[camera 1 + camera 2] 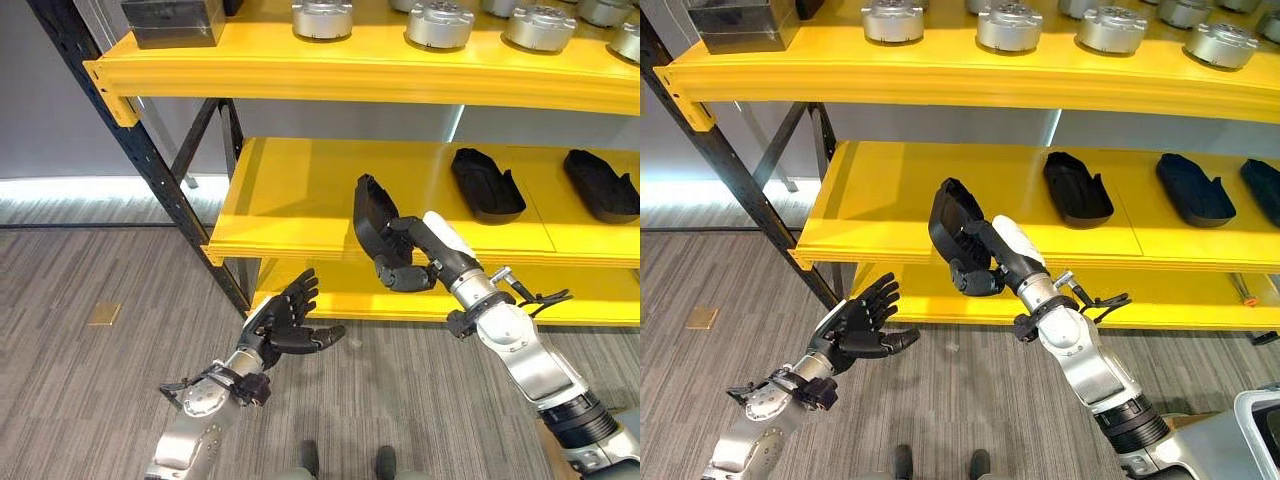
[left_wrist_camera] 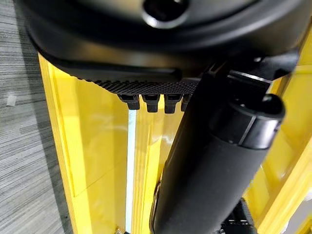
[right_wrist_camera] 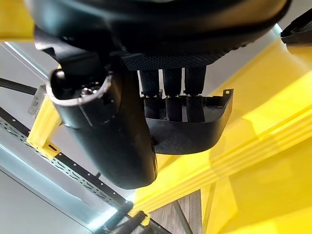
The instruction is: Move parts from the plastic box to the shelf.
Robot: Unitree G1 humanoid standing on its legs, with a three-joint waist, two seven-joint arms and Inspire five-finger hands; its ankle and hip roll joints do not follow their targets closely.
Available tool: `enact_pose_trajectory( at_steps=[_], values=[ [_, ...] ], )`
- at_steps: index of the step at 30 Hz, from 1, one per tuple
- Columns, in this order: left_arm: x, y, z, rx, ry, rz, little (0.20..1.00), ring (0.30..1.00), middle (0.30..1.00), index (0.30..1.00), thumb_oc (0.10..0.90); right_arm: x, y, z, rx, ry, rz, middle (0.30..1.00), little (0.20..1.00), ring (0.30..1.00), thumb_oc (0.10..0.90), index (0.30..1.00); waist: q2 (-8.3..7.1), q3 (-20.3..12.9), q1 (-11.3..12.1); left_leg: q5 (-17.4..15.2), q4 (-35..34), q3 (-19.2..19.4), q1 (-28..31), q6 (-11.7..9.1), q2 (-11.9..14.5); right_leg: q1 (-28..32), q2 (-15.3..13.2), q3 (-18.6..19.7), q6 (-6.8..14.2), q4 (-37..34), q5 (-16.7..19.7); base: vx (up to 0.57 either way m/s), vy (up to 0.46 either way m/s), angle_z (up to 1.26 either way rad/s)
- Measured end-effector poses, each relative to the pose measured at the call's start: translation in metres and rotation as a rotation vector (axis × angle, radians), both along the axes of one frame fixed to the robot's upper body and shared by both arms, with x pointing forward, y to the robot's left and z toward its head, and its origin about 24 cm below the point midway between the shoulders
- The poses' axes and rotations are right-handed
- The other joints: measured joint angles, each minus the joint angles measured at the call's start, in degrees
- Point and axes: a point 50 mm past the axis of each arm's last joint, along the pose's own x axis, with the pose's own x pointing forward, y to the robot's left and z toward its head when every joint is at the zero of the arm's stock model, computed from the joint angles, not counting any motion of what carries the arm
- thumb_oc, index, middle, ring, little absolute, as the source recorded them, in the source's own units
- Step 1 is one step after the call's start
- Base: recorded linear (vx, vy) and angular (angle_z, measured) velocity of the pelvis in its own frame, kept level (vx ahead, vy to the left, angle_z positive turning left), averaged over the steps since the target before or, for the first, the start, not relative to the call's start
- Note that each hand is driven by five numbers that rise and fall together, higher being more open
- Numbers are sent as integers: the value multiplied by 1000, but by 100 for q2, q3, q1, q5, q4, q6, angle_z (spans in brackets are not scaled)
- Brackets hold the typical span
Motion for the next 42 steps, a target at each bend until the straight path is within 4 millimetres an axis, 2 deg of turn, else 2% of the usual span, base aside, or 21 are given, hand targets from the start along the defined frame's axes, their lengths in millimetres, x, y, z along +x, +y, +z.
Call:
enact_pose_trajectory(
  at_steps=[1, 2, 3, 4, 5, 6, 7, 8, 9, 10, 11, 12, 15, 16, 17, 19, 22, 26, 35, 40, 42],
  values=[
    [3, 2, 1, -1, -4, 15, 1000, 1000, 1000, 1000, 900, 4, 2, -4, -4, 8, 6, 300, 300, 300, 400, 300, 11, 4, 41, 3, 349, -53, -197, -338, 141, -327, 181, -173, -314, 580, -377, 3, -442, 47],
    [13, 6, 12, 28, -49, 20, 1000, 1000, 1000, 1000, 900, 6, 2, -6, -12, 15, 4, 300, 300, 300, 400, 300, -532, -6, 75, 181, 1653, -111, -1131, -645, -96, -904, 297, -302, -1219, 1303, -784, 51, -345, 58],
    [18, -2, 12, -3, -55, 31, 1000, 1000, 1000, 1000, 900, 11, -3, -10, -9, 25, -31, 300, 300, 300, 400, 300, -501, 51, 189, 1104, 4325, -40, -2735, -305, 167, -968, 263, -319, -1378, 1548, -855, 158, -162, 53],
    [15, -3, 7, 1, -36, 25, 1000, 1000, 1000, 1000, 900, 12, 3, -17, 19, 45, -37, 300, 300, 300, 400, 300, -466, 77, 279, 772, 5613, 7, -3515, -2, 308, -821, 355, -329, -1323, 1495, -872, 220, 39, 15],
    [13, -2, 0, 9, -7, 20, 1000, 1000, 1000, 1000, 900, 13, 9, -25, 31, 68, -25, 300, 300, 300, 400, 300, -460, 103, 269, 334, 4265, 133, -3330, 145, 107, -506, 398, -447, 178, 1050, -1066, 271, 157, -76],
    [11, -1, -4, -12, -2, 45, 1000, 1000, 1000, 1000, 900, 19, 10, -11, -42, 23, 9, 300, 300, 300, 400, 300, -149, 95, 453, 329, 1662, 247, -2733, 18, 345, -462, 189, -148, -250, 1441, -1100, 289, 207, -52],
    [11, 1, -9, -16, 18, 61, 1000, 1000, 1000, 1000, 900, 21, 5, 3, -55, -26, 3, 300, 300, 300, 400, 300, 199, 164, 246, 298, -162, 137, -2271, -140, 459, -104, 592, -470, -662, 940, -826, 281, 213, -56],
    [9, 5, -16, -7, 44, 78, 1000, 1000, 1000, 1000, 900, 20, 4, 5, -48, -36, -4, 300, 300, 300, 400, 300, 180, 204, 191, 227, -229, -97, -2217, -227, 470, 28, 681, -443, -802, 821, -759, 242, 203, -37],
    [1, 12, -23, -3, 75, 108, 1000, 1000, 1000, 1000, 900, 19, 5, 6, -47, -41, 1, 300, 300, 300, 400, 300, 33, 218, 286, 277, -223, -413, -2148, -299, 514, 40, 682, -179, -868, 781, -735, 200, 203, -71],
    [0, 15, -27, 0, 92, 116, 1000, 1000, 1000, 1000, 900, 18, 4, 7, -52, -46, -4, 300, 300, 300, 400, 300, -62, 275, 239, 301, -211, -471, -1960, -312, 492, 214, 635, -105, -883, 638, -724, 215, 195, -83],
    [1, 15, -25, -2, 76, 120, 1000, 1000, 1000, 1000, 900, 19, 3, 8, -56, -45, -8, 300, 300, 300, 400, 300, -199, 347, 222, 319, -208, -455, -1607, -276, 299, 494, 531, -19, -854, 464, -740, 261, 207, -46],
    [4, 14, -21, -5, 48, 114, 1000, 1000, 1000, 1000, 900, 18, 3, 7, -58, -43, -6, 300, 300, 300, 400, 300, -274, 383, 209, 436, -194, -115, -1169, -17, 10, 793, 442, 16, -728, 269, -816, 291, 213, -27],
    [6, 13, -18, -8, 30, 99, 1000, 1000, 1000, 1000, 900, 18, 3, 9, -57, -48, -3, 300, 300, 300, 400, 300, -250, 373, 119, 318, -191, 151, -685, 375, -204, 1111, 440, 22, -509, 119, -960, 160, 99, -4],
    [6, 11, -17, -9, 26, 90, 1000, 1000, 1000, 1000, 900, 17, 3, 10, -59, -50, -3, 300, 300, 300, 400, 300, -128, 335, 103, 369, -189, 89, -540, 468, -171, 1166, 541, 32, -430, 132, -1014, 79, 34, 5],
    [8, 10, -14, -6, 12, 80, 1000, 1000, 1000, 1000, 900, 17, 2, 10, -46, -52, -12, 300, 300, 300, 400, 300, -118, 360, 73, 743, -186, -21, -485, 341, -154, 1206, 598, 13, -343, 217, -1105, 62, 29, 23],
    [14, 5, -5, -17, -26, 66, 1000, 1000, 1000, 1000, 900, 18, 0, 10, -43, -49, -32, 300, 300, 300, 400, 300, -76, 386, 8, 698, -183, -205, -484, 485, -231, 863, 443, -1, -207, 560, -1353, 64, 37, 40],
    [22, 4, 13, -11, -95, 50, 1000, 1000, 1000, 1000, 900, 20, -6, 15, -34, -57, -56, 300, 300, 300, 400, 300, 76, 458, 128, 579, -184, -312, -420, 418, -393, 471, 69, 24, -91, 480, -1101, 43, 34, 27],
    [20, 8, 20, 15, -122, 45, 1000, 1000, 1000, 1000, 900, 19, -4, 16, -22, -52, -44, 300, 300, 300, 400, 300, 73, 456, 336, 522, -184, -320, -370, 343, -433, 725, 50, 19, -51, 65, -769, 24, 42, 4],
    [11, 6, 9, -4, -76, 40, 1000, 1000, 1000, 1000, 900, 19, -7, 19, -23, -52, -64, 300, 300, 300, 400, 300, 55, 455, 275, 395, -188, -285, -352, 302, -412, 774, 69, 24, -57, 9, -725, 80, 82, -2],
    [13, 5, 11, -3, -86, 22, 1000, 1000, 1000, 1000, 900, 19, -8, 22, -12, -60, -72, 300, 300, 300, 400, 300, -205, 445, 275, 291, -185, -281, -266, 486, -594, 851, -104, -40, -9, 11, -702, 195, 182, 1],
    [13, 6, 11, -1, -82, 23, 1000, 1000, 1000, 1000, 900, 18, -9, 19, 1, -49, -81, 300, 300, 300, 400, 300, -214, 450, 283, 175, -190, -251, -185, 556, -625, 867, -141, -56, 26, 124, -695, 231, 250, -3]
  ],
)
